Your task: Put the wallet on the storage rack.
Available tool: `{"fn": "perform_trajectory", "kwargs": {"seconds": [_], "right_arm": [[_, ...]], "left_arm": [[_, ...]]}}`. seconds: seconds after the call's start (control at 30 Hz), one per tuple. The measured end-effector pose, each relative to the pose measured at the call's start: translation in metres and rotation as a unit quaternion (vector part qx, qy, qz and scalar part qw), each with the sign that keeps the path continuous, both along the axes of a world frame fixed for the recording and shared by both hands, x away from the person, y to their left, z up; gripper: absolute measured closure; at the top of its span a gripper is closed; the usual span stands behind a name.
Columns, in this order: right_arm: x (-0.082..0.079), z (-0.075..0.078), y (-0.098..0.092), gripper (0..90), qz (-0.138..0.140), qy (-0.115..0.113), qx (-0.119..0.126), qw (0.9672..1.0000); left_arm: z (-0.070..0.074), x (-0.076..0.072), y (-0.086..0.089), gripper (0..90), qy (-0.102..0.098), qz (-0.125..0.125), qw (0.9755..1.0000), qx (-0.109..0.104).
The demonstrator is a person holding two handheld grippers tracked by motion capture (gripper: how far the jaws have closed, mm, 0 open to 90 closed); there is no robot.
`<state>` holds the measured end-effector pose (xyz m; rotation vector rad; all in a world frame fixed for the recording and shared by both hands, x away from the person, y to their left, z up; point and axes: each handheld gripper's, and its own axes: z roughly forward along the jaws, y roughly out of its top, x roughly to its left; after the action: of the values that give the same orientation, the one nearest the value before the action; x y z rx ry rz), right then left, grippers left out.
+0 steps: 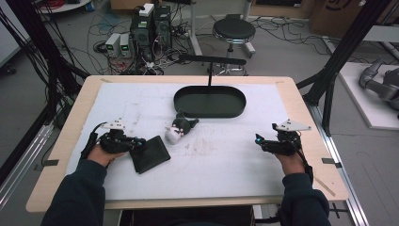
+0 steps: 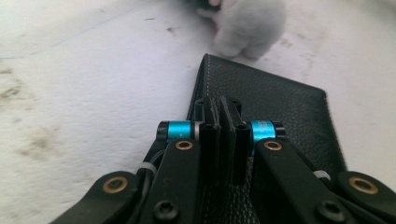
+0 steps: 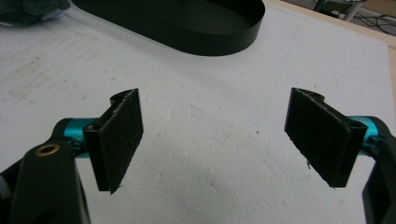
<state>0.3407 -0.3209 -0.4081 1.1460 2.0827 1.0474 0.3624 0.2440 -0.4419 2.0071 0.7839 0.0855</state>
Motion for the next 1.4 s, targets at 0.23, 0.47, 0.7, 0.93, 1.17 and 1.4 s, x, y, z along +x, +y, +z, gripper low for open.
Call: {"fn": "perform_trajectory", "kwargs": {"seconds": [0.23, 0.47, 0.7, 0.93, 1.17, 1.4], "right_arm": [[0.000, 0.000, -0.001, 19.7, -0.001, -0.001, 0.001, 1.0000], [0.000, 0.000, -0.001, 19.7, -0.001, -0.001, 0.000, 1.0000], [0.000, 0.001, -0.002, 19.7, -0.003, -0.002, 0.002, 1.0000], [-0.001, 0.002, -0.003, 19.7, -0.004, -0.002, 0.005, 1.0000], [0.000, 0.002, -0.002, 19.7, -0.003, -0.002, 0.002, 1.0000], [0.000, 0.001, -0.002, 19.7, -0.001, 0.000, 0.002, 1.0000]], "left_arm": [[0.031, -0.018, 0.021, 86.8, -0.070, 0.036, 0.9940, -0.077], [0.055, -0.030, 0.029, 86.8, -0.143, 0.087, 0.9845, -0.051], [0.053, -0.044, 0.001, 86.7, -0.153, 0.058, 0.9865, -0.006], [0.049, -0.052, -0.007, 86.6, -0.126, 0.006, 0.9915, -0.035], [0.048, -0.051, -0.006, 84.5, -0.121, 0.008, 0.9918, -0.039], [0.055, -0.048, -0.005, 59.5, -0.145, 0.020, 0.9858, -0.083]]}}
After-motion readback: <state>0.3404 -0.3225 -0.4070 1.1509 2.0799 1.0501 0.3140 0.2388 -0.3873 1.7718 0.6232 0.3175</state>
